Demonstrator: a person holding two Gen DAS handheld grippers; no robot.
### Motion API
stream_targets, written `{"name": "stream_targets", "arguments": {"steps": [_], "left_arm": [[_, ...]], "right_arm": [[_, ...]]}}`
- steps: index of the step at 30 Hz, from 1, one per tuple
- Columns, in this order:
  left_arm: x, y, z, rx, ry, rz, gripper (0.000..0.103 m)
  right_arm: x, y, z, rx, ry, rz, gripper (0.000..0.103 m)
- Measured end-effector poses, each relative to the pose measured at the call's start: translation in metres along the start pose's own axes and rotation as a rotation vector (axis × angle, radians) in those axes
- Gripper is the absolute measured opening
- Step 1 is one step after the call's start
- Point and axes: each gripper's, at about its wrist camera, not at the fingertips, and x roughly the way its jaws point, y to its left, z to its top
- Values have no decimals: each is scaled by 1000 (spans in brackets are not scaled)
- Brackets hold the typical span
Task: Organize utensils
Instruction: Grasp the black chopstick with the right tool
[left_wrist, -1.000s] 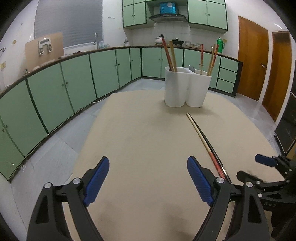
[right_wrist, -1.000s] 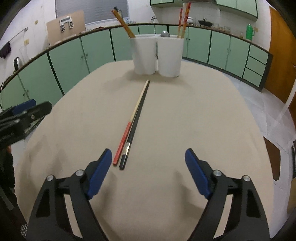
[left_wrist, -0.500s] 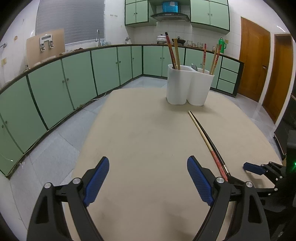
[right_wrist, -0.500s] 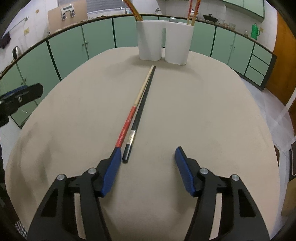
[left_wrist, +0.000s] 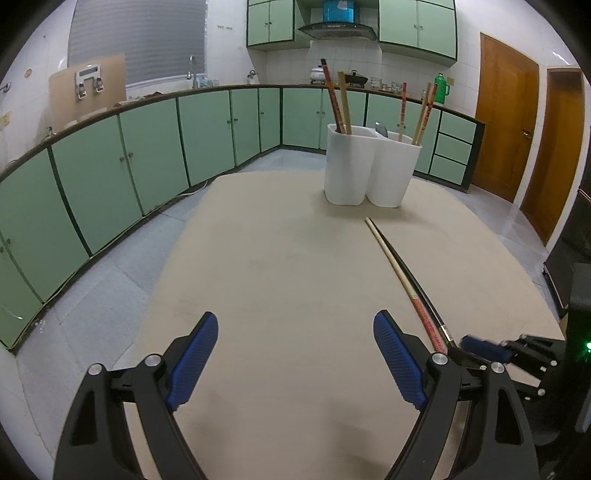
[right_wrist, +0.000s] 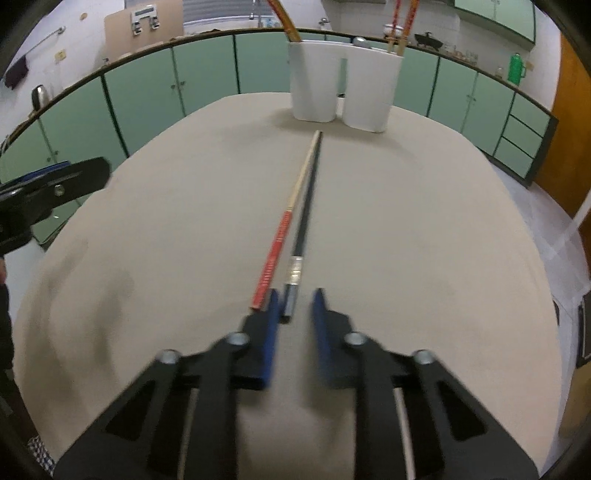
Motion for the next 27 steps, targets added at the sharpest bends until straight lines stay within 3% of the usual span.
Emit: {"name": "stream_targets", "arguments": {"steps": [17,27], "left_arm": [[22,-60,-13,8,70,-92,83],[42,-94,-24,24,128,-108,66]], "right_arm": [[-33,-72,-19,203,-48,-12,6],[-43,-99,-23,250,-71,-28,6]]}}
